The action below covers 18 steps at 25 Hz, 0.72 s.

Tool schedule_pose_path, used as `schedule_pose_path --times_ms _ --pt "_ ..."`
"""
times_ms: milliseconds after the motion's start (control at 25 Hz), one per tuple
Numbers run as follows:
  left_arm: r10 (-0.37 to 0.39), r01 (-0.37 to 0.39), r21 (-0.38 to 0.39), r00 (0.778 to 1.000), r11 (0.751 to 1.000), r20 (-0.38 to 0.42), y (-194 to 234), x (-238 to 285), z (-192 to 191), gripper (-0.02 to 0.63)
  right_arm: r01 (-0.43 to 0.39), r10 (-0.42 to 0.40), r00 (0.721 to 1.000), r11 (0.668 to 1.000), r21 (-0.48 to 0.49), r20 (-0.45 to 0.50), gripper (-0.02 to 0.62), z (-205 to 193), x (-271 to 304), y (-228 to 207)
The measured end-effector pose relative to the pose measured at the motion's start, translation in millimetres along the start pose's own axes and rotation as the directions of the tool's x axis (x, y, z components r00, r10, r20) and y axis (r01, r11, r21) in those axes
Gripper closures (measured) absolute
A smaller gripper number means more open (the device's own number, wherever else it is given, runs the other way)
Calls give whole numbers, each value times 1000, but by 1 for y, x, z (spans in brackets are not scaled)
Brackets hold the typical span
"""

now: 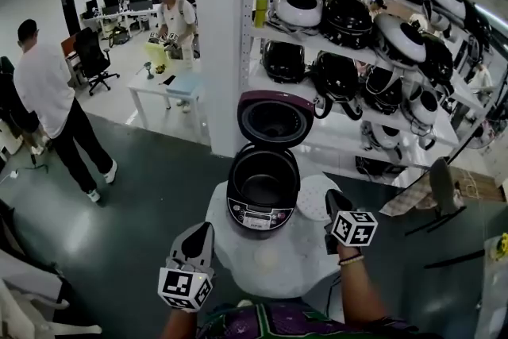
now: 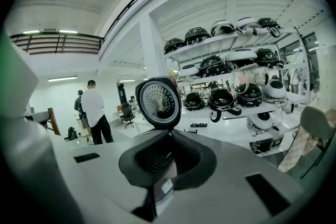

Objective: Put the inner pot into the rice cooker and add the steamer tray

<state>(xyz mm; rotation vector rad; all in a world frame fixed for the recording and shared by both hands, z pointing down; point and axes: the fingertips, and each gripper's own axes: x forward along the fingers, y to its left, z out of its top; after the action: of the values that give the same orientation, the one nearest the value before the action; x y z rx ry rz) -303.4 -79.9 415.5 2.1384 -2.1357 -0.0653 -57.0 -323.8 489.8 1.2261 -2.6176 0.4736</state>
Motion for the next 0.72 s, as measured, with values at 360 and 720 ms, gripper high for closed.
schedule_pose_path --times_ms 360,720 --pt "-103 104 4 995 995 -10 -5 -10 -2 584 62 -65 986 998 24 156 589 17 -75 15" --pt "-277 277 64 961 959 3 -34 10 1 581 152 -153 963 988 18 224 589 27 -130 10"
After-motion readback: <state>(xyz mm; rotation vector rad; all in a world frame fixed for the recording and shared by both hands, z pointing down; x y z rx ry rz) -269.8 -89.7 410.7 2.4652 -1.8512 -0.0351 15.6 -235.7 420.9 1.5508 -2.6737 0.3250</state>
